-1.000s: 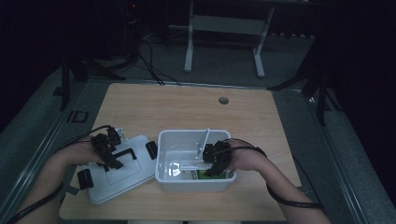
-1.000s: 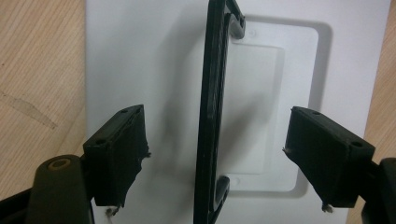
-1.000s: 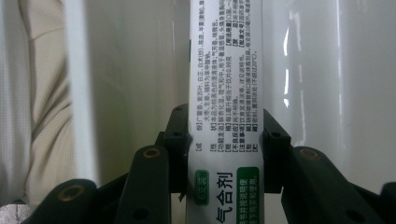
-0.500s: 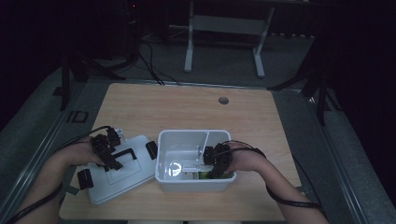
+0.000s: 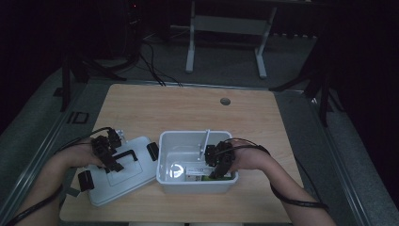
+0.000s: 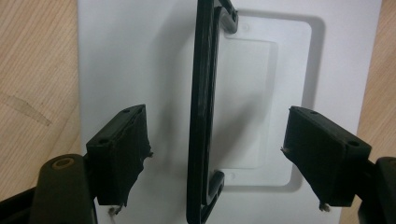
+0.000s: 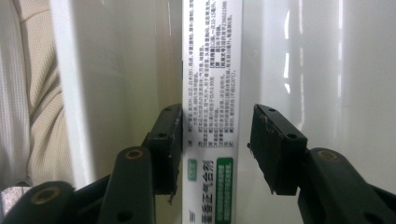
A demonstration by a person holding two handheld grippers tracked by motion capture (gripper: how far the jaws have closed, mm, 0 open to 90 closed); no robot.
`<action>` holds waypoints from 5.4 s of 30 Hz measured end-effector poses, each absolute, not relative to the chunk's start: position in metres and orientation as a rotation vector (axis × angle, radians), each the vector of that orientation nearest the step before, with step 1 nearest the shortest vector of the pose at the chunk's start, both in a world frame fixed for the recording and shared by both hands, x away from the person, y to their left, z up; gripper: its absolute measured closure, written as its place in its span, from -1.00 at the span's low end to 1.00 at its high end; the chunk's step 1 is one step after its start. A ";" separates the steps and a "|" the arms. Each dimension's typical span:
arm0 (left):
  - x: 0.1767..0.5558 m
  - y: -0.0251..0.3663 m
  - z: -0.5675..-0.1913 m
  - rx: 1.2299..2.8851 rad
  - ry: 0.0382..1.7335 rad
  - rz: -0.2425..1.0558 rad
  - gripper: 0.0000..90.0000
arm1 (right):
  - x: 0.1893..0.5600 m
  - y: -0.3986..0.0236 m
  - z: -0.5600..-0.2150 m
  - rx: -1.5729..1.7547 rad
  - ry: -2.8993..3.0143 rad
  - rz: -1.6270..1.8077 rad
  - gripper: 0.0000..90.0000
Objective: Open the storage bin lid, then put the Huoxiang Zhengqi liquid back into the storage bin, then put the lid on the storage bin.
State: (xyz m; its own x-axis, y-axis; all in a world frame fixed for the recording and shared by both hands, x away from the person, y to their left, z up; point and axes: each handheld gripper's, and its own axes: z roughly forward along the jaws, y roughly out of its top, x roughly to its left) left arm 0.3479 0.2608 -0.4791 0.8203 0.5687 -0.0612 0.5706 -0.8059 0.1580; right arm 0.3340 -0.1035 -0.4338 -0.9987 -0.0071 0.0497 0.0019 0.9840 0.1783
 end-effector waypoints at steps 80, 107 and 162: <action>0.328 0.289 -0.381 2.782 0.862 0.022 0.86 | 0.351 -0.270 -0.443 -0.630 -3.174 -0.567 -0.68; 0.327 0.210 -0.301 2.770 0.605 0.095 0.86 | 0.349 -0.271 -0.446 -0.642 -3.160 -0.583 -0.68; 0.362 0.028 -0.346 2.790 0.136 -0.025 0.86 | 0.346 -0.278 -0.457 -0.657 -3.137 -0.577 -0.68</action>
